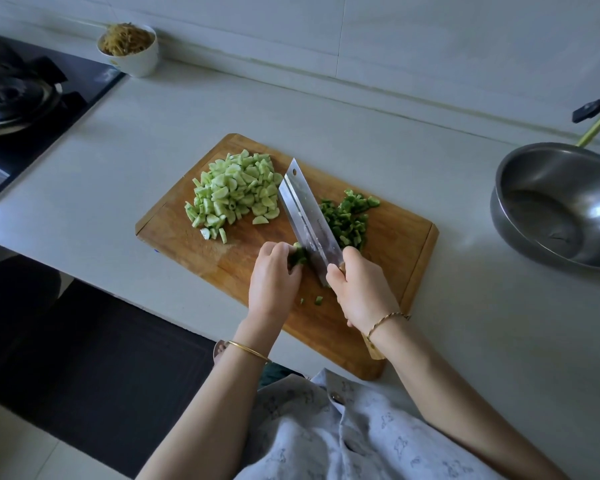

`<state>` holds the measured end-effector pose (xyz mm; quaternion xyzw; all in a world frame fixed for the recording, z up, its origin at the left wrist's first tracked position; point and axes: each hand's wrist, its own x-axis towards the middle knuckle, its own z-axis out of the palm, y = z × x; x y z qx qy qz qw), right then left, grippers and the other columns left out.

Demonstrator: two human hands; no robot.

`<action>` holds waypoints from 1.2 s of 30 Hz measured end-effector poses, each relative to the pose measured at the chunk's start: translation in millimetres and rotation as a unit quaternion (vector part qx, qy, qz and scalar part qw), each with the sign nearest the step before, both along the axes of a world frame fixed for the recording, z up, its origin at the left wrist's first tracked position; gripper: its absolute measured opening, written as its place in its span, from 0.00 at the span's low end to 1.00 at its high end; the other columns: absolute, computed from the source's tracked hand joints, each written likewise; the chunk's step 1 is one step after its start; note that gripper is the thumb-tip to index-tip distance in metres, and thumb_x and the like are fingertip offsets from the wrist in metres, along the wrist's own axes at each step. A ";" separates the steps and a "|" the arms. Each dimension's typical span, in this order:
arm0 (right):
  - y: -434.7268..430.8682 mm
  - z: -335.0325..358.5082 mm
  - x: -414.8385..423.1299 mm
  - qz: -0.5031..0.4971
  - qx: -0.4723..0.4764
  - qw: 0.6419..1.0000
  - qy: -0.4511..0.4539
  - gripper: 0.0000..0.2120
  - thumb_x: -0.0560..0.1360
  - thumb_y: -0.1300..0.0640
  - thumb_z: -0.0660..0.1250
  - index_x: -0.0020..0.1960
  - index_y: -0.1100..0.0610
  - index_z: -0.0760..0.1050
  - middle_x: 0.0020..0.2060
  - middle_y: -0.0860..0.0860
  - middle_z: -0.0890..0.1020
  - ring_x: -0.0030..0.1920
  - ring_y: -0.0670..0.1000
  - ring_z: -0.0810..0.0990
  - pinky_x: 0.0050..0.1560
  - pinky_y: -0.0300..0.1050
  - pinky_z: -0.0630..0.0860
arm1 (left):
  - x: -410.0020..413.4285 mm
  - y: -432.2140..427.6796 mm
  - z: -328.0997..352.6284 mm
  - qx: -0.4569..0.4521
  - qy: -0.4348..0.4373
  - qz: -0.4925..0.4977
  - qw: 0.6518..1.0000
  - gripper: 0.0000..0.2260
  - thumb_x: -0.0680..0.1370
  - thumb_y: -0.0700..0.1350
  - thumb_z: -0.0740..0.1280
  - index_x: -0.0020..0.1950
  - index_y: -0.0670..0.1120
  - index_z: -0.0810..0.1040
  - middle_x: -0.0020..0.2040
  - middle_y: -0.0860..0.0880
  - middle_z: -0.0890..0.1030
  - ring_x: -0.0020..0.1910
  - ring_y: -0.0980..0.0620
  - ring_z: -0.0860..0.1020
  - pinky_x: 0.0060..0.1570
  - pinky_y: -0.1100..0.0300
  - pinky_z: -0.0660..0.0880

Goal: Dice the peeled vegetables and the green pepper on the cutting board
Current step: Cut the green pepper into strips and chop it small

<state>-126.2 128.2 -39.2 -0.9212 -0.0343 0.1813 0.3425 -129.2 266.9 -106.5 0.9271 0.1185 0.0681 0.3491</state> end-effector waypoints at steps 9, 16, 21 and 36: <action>2.5 6.8 -0.6 0.020 -0.024 0.999 0.010 0.09 0.82 0.54 0.55 0.46 0.56 0.65 0.34 0.48 0.73 0.32 0.49 0.76 0.37 0.53 0.82 | 0.9 -1.2 -1.9 0.017 -0.018 0.010 1.000 0.05 0.74 0.37 0.69 0.48 0.39 0.80 0.49 0.45 0.77 0.43 0.50 0.76 0.43 0.60 0.73; 18.8 5.8 1.7 0.048 -0.098 0.994 0.005 0.08 0.83 0.55 0.53 0.51 0.58 0.65 0.41 0.53 0.76 0.40 0.54 0.75 0.33 0.45 0.68 | 1.9 -0.9 -6.4 0.020 -0.031 0.006 0.999 0.03 0.74 0.36 0.69 0.46 0.38 0.80 0.47 0.45 0.78 0.43 0.48 0.76 0.41 0.61 0.71; 21.0 0.3 -0.3 0.010 -0.080 0.996 0.025 0.10 0.83 0.54 0.53 0.54 0.60 0.68 0.43 0.54 0.78 0.43 0.54 0.79 0.37 0.46 0.73 | 1.3 -1.2 -8.3 0.022 -0.044 -0.005 0.999 0.05 0.74 0.35 0.69 0.49 0.38 0.81 0.49 0.45 0.78 0.46 0.48 0.77 0.44 0.61 0.72; 9.4 1.3 7.9 -0.101 0.093 0.990 0.023 0.08 0.82 0.54 0.55 0.47 0.57 0.66 0.37 0.54 0.75 0.25 0.47 0.72 0.21 0.40 0.72 | 4.6 -1.4 -2.1 0.005 -0.047 -0.016 0.999 0.12 0.74 0.35 0.69 0.56 0.43 0.80 0.52 0.48 0.79 0.50 0.50 0.76 0.50 0.64 0.68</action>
